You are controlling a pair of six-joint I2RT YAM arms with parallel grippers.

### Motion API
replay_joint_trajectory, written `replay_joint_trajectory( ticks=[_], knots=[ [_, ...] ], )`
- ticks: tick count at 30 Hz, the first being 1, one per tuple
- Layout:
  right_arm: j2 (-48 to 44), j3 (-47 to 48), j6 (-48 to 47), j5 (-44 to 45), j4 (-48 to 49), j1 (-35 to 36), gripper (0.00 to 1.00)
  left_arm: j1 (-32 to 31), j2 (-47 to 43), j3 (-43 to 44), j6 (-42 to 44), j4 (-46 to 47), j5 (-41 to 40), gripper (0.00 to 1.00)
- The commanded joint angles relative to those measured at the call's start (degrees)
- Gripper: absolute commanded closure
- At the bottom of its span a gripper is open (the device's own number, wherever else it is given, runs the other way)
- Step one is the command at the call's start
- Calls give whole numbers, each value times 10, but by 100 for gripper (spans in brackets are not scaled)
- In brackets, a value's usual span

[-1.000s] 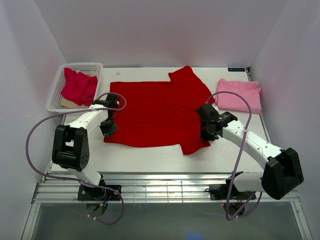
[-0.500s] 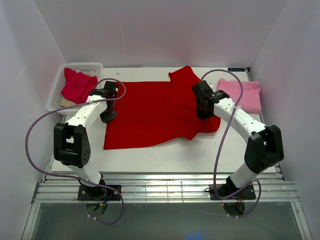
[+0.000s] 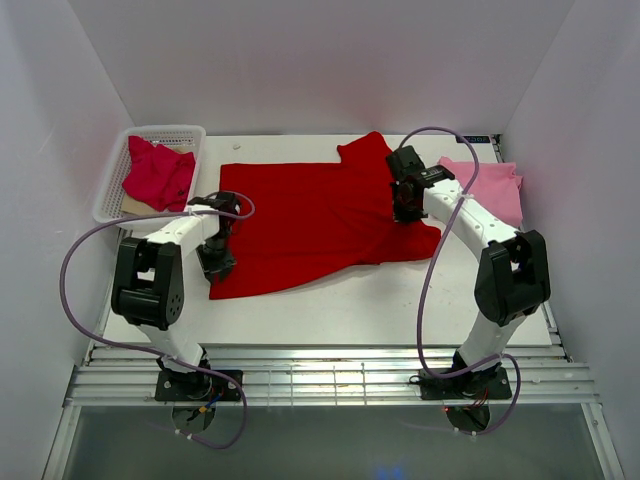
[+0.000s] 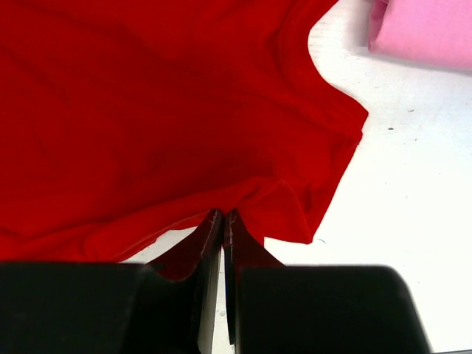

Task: Fold and stack the t-shirts
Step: Grap the side of the flattened tshirt closest away from the robot with both arms

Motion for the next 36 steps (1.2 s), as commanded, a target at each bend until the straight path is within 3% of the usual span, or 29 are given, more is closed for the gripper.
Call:
replay_joint_trajectory(
  ticks=[1,12,19,28,30,33,36],
  knots=[
    [-11,4,-11,-12,11,0,92,3,-64,-26,-33,-15,21,63],
    [-31,-38,-6,-38,31,1,92,2,-53,-77,-58,-5,18,62],
    [-38,-44,-4,-54,36,1,92,2,-48,-92,-65,24,12,46],
    [-53,-59,-4,-61,43,1,92,2,-28,-116,-66,63,1,46],
    [-55,-62,-4,-62,43,0,92,2,-23,-133,-67,69,1,47],
    [-61,-66,-3,-60,43,0,92,2,-24,-153,-72,76,-1,59],
    [-62,-67,-1,-59,43,0,92,2,-36,-159,-76,79,1,78]
  ],
)
